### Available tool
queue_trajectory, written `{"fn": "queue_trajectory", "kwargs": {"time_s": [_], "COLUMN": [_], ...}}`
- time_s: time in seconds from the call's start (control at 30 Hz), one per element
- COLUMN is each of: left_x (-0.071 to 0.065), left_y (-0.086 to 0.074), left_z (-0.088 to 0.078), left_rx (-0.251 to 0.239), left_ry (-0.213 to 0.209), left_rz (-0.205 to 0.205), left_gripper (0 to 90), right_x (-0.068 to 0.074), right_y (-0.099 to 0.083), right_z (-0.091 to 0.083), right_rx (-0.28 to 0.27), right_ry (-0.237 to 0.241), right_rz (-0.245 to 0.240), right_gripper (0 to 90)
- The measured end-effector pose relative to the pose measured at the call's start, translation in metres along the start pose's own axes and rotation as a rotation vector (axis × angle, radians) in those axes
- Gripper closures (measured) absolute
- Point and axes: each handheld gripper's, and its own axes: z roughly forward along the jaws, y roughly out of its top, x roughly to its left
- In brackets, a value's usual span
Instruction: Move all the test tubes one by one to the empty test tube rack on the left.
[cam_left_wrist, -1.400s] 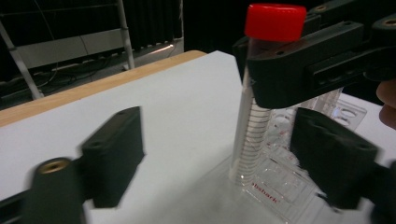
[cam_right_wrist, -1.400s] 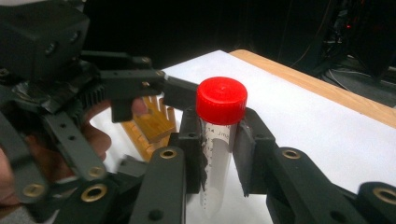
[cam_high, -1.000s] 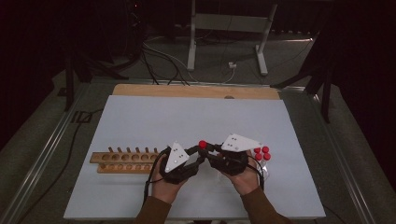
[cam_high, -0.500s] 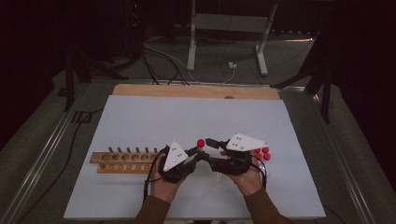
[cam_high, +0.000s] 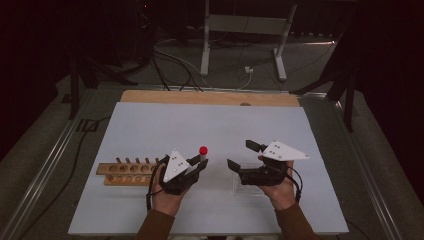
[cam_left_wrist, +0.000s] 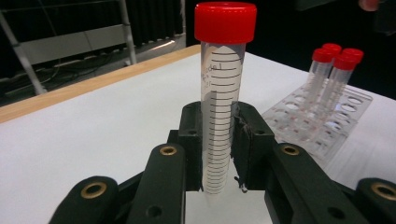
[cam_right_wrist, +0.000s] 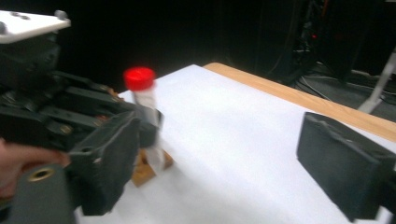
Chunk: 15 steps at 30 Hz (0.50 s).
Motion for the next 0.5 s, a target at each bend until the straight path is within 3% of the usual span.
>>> {"fn": "queue_trajectory", "kwargs": {"time_s": [0.5], "left_x": [0.038], "left_y": [-0.008], "left_z": [-0.044], "left_rx": [-0.039], "left_ry": [0.097], "left_rz": [-0.053], "left_gripper": [75.9], "right_x": [-0.034], "right_y": [-0.008], "right_z": [-0.036], "right_rx": [-0.004], "right_ry": [-0.120], "right_rz": [0.022], "right_gripper": [2.3]}}
